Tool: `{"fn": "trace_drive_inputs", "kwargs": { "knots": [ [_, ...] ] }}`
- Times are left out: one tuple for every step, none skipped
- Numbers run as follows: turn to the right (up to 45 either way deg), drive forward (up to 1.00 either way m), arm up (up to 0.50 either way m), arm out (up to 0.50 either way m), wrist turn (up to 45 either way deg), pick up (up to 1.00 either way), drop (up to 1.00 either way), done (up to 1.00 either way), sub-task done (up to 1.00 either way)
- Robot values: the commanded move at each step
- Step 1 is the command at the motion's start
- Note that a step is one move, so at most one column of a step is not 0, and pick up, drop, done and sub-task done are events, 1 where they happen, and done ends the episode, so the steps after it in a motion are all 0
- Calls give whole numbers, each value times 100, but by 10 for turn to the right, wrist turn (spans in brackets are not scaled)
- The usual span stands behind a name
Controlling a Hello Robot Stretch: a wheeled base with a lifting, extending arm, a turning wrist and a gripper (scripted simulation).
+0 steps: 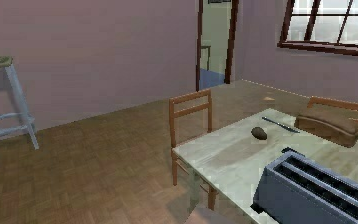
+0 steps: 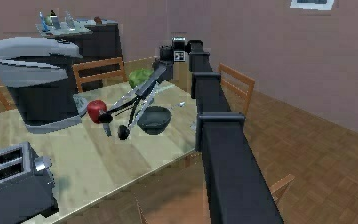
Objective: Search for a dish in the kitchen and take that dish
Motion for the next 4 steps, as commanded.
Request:
{"fn": "trace_drive_inputs", "kwargs": {
  "knots": [
    [0,0,0,0,450,0,0,0,0],
    [0,0,0,0,450,0,0,0,0],
    [0,0,0,0,210,0,0,0,0],
    [0,0,-22,0,0,0,0,0,0]
  ]
}}
